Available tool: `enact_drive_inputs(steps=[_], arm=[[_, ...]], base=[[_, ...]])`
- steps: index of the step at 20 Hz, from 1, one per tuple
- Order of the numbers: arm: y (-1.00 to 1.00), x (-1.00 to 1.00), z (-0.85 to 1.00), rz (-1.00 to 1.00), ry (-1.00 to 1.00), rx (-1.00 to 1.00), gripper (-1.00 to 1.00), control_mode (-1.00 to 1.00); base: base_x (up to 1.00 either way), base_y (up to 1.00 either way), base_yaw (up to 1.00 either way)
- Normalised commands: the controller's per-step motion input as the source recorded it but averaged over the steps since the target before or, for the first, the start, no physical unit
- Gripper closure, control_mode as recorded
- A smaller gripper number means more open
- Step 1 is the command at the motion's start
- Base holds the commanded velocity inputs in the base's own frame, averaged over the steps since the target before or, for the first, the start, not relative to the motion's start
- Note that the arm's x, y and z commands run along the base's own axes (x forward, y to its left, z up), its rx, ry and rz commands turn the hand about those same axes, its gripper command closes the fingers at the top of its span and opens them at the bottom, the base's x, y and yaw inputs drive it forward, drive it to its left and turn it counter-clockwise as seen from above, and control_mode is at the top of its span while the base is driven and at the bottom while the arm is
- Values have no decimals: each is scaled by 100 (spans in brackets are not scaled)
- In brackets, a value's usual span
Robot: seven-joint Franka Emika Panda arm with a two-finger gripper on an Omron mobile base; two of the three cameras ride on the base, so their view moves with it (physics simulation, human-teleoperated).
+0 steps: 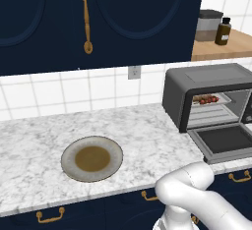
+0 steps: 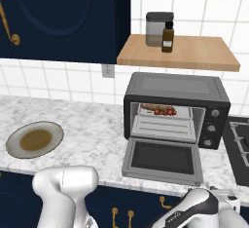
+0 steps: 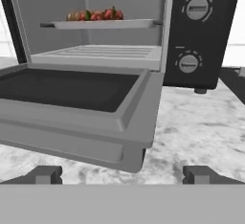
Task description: Pick up the kebab skewer and baguette bread, and place them inside the toaster oven. Close the toaster oven door and start by setting the timer.
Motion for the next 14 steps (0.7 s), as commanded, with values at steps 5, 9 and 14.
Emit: enact_drive_inputs(steps=[5, 9, 14], arm=[[0, 10, -19, -3, 7, -9, -100, -100], [-4, 4, -38, 0, 1, -3, -100, -100], [-1, 19, -5, 0, 0, 0, -100, -100]], base=[[0, 0, 0], [0, 0, 0], [0, 0, 0]])
